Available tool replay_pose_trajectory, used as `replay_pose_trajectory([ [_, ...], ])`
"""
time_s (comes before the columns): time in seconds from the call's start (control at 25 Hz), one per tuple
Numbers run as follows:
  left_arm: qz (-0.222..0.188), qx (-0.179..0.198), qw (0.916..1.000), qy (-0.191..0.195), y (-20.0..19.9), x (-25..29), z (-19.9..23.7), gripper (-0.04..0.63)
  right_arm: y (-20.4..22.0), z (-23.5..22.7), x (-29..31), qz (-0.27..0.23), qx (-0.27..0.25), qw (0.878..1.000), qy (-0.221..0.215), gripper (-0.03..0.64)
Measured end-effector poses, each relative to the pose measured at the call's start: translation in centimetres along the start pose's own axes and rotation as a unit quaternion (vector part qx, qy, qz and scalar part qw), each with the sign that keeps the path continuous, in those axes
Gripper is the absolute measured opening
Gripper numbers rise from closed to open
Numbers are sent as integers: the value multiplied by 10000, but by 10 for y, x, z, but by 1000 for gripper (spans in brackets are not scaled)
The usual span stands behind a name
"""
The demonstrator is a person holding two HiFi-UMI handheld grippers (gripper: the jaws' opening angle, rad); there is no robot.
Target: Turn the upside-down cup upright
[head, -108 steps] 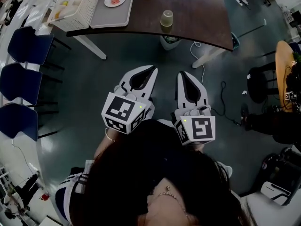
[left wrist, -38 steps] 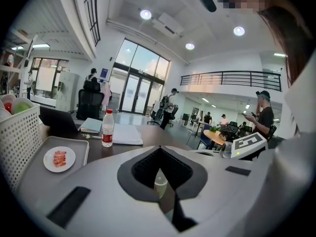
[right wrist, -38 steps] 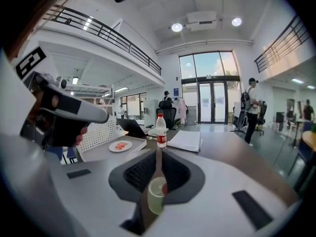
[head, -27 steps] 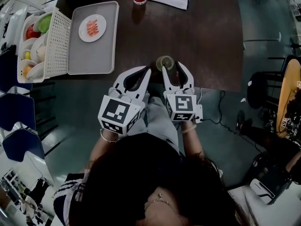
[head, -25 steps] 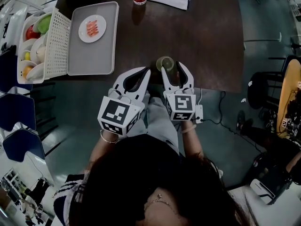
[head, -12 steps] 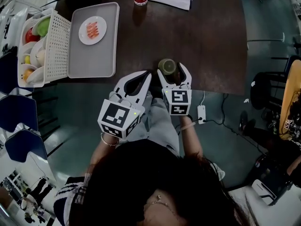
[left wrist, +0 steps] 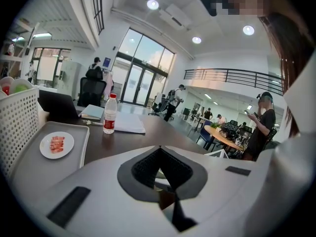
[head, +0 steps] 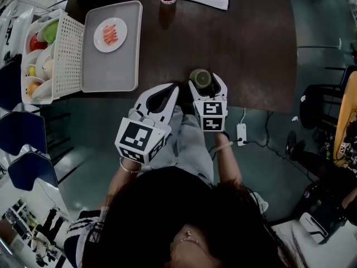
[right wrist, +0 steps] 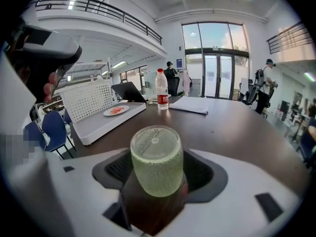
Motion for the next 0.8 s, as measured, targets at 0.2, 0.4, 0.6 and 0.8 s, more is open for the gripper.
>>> replay_pose_trajectory([
  [0.2, -26, 5, 10000, -13, -4, -1, 1, 2, -1, 0, -1, 35, -85, 10000, -14, 322],
  [0.4, -82, 59, 9999, -20, -9, -5, 1, 1, -11, 1, -10, -33, -70, 9999, -105, 322],
  [0.6, -190, 116, 9998, 15, -17, -9, -2, 2, -34, 0, -32, -288, 284, 9988, -288, 322],
  [0.8, -289, 140, 9995, 73, -26, -15, -6, 2, -60, 0, -61, -569, 534, 9956, -512, 322],
])
Point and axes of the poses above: the fingertips, and each gripper's own axes: x forward along the fingers, z to its left, y out of its underside, the point moved 2 cm from there along -x, backward along the fingers, and after that the axes turned 4 degrees about y, right-handed, at the moved point
